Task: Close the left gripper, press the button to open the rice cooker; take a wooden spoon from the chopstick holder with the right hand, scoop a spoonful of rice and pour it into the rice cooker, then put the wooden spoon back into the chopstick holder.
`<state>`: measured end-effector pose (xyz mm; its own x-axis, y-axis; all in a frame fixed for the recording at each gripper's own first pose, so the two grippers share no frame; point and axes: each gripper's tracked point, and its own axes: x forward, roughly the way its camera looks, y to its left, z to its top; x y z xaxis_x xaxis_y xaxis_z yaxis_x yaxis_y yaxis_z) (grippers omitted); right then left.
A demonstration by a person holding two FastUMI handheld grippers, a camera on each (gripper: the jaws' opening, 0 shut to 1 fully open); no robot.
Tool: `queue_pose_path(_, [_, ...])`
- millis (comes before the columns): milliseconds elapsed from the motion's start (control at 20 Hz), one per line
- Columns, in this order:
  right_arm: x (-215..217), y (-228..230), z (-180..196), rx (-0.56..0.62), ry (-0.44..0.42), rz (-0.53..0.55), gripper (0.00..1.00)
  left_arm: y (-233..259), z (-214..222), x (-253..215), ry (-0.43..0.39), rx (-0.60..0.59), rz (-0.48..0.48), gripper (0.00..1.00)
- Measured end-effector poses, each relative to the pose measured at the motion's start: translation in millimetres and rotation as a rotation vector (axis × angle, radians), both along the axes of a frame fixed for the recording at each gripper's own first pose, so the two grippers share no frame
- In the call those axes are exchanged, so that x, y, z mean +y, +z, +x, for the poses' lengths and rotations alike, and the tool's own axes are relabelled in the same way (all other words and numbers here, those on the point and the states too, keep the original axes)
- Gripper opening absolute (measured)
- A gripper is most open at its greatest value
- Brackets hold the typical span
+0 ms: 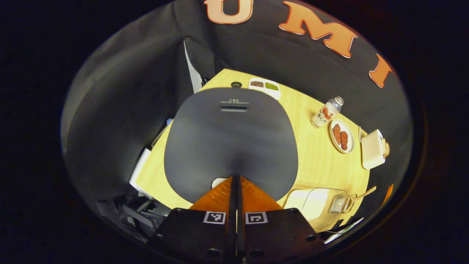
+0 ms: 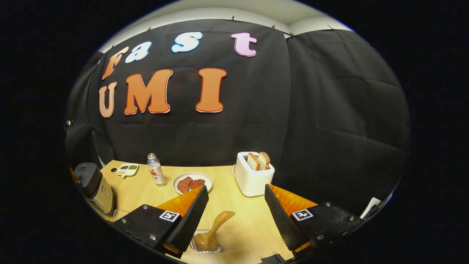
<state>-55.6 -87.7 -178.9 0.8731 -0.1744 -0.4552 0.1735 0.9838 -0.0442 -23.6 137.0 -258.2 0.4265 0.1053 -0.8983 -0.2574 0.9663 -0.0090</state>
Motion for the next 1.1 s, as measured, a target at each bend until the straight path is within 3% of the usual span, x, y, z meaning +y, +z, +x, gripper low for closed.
queue_pose_path(200, [4.0,-30.1,-7.5,0.079,0.014,0.054,0.96,66.5,30.3,5.1,-0.065,-0.228,0.153,0.06])
queue_pose_path(350, [11.0,-52.7,-5.3,0.135,0.021,0.093,0.96,128.9,51.4,18.9,-0.038,-0.414,0.271,0.06])
queue_pose_path(500, [14.6,-72.6,-6.8,0.195,0.018,0.133,0.96,168.7,53.3,21.4,-0.010,-0.542,0.325,0.06])
queue_pose_path(750, [24.0,-108.4,-7.8,0.281,0.014,0.231,0.94,188.1,36.8,1.6,-0.023,-0.646,0.330,0.07])
queue_pose_path(850, [28.2,-121.5,-8.3,0.314,0.003,0.274,0.92,190.2,33.2,1.2,-0.036,-0.662,0.336,0.18])
queue_pose_path(900, [32.3,-128.7,-8.7,0.337,0.001,0.305,0.86,192.7,30.8,-4.6,-0.045,-0.670,0.332,0.28])
queue_pose_path(950, [36.8,-136.5,-8.1,0.357,-0.003,0.335,0.86,193.2,26.7,-7.7,-0.048,-0.672,0.334,0.39])
queue_pose_path(1000, [42.4,-143.4,-8.0,0.380,-0.004,0.367,0.84,190.9,23.4,-8.7,-0.051,-0.671,0.337,0.45])
queue_pose_path(1050, [48.3,-147.3,-8.1,0.392,0.001,0.405,0.75,188.3,20.9,-8.5,-0.050,-0.665,0.345,0.41])
queue_pose_path(1100, [50.6,-148.9,-6.6,0.393,-0.003,0.428,0.70,185.9,17.5,-8.0,-0.045,-0.655,0.352,0.49])
